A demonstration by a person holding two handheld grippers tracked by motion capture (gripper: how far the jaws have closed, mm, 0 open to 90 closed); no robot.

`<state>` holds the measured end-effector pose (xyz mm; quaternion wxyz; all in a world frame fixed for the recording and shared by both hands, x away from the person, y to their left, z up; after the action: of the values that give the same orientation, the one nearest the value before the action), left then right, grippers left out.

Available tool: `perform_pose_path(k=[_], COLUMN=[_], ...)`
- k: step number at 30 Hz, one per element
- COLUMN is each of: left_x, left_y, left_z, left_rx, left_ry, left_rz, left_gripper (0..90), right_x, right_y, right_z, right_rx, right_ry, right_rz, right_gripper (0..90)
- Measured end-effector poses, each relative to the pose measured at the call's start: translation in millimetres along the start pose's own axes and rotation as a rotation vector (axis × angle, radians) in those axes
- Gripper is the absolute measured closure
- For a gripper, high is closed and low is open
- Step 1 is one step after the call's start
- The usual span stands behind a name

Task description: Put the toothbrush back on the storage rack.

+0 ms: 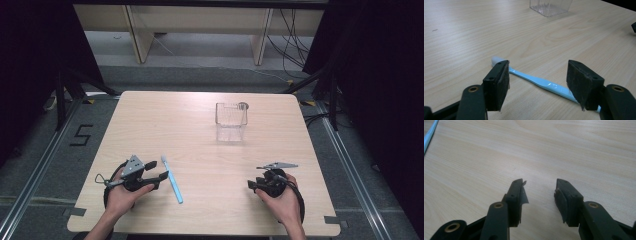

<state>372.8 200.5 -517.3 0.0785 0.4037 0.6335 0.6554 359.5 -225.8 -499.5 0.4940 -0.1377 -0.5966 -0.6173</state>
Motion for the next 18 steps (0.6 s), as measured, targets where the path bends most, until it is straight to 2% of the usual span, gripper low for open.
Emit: perform_pose_path(k=[1, 2, 3, 4, 7, 8, 9, 11, 12, 13, 14, 17, 18], left_x=[0.0, 0.8, 0.8, 0.7, 0.7, 0.3, -0.2, 0.1, 0.5, 0.5, 0.4, 1.2, 1.1], left_y=[0.0, 1.5, 1.5, 1.9, 1.7, 1.8, 2.0, 3.3, 6.3, 6.3, 8.0, 13.2, 15.0], left_z=[0.0, -1.9, -1.9, -2.8, -5.3, -5.9, -6.8, -9.2, -11.7, -11.7, -12.5, -13.7, -13.9], left_rx=[0.000, 0.019, 0.019, 0.017, 0.013, 0.015, 0.024, 0.040, 0.041, 0.041, 0.043, 0.052, 0.056], left_ry=[0.000, 0.003, 0.003, 0.004, 0.003, 0.001, -0.006, -0.001, 0.000, 0.000, -0.005, 0.006, 0.012], left_rz=[0.000, 0.004, 0.004, 0.007, 0.021, 0.027, 0.035, 0.058, 0.080, 0.080, 0.087, 0.116, 0.131], left_gripper=[34.1, 33.9, 33.8, 33.8, 33.8, 33.7, 33.6, 33.3, 33.3, 33.4, 33.6, 33.9, 34.4], right_x=[-0.2, 0.0, 0.0, 1.2, 0.3, 1.5, 3.0, 4.3, 8.0, 8.0, 8.3, 9.5, 10.7], right_y=[0.7, 1.3, 1.3, 1.7, 0.5, 0.5, 0.3, -0.3, 0.1, 0.1, 0.2, 1.1, 1.8], right_z=[-0.3, -0.2, -0.2, -1.2, -1.2, -1.9, -1.8, -0.8, -1.2, -1.2, 0.8, 1.9, 4.8], right_rx=[0.004, -0.004, -0.004, 0.001, -0.009, 0.006, 0.002, -0.017, -0.006, -0.006, -0.030, -0.027, -0.039], right_ry=[-0.019, -0.020, -0.020, 0.001, -0.020, -0.029, -0.022, -0.036, -0.030, -0.030, -0.064, -0.061, -0.080], right_rz=[0.000, 0.007, 0.007, 0.017, 0.033, 0.039, 0.040, 0.047, 0.056, 0.056, 0.065, 0.068, 0.069], right_gripper=[57.7, 57.4, 57.4, 57.2, 55.2, 54.7, 54.3, 53.5, 53.3, 53.3, 52.9, 52.7, 52.6])
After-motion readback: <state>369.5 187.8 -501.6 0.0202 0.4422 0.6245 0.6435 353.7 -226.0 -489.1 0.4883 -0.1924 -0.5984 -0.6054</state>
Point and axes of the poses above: each handheld gripper's, and its own axes: x roughly backward along the jaws, y roughly out of its top, z roughly to its left, the point moved 1 cm from there along -x, roughly forward along the jaws
